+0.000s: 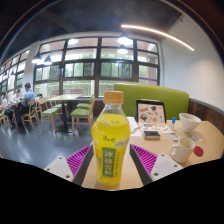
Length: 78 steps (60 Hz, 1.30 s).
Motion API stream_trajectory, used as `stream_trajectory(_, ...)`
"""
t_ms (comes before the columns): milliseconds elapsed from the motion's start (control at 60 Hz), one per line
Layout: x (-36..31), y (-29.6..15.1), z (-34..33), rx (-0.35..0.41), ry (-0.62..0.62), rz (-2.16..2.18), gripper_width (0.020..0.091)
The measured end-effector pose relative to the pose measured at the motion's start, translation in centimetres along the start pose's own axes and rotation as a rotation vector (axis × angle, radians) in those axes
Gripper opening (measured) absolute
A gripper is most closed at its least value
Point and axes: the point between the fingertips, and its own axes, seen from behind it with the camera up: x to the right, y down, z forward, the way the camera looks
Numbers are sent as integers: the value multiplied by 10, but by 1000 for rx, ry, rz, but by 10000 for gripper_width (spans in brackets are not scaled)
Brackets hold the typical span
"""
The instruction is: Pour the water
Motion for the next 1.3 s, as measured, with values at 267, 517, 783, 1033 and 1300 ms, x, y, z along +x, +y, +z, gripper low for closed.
stream_trajectory(267, -6, 3, 32, 9, -4, -13, 306)
stream_trajectory(517, 19, -6, 46, 23, -89, 199, 306)
stream_trajectory(783, 79, -69, 30, 130, -365, 1073, 303)
stream_trajectory(1033, 141, -90, 28, 192, -620, 1831, 296)
stream_trajectory(1300, 172, -119, 18, 292, -665, 2217, 297)
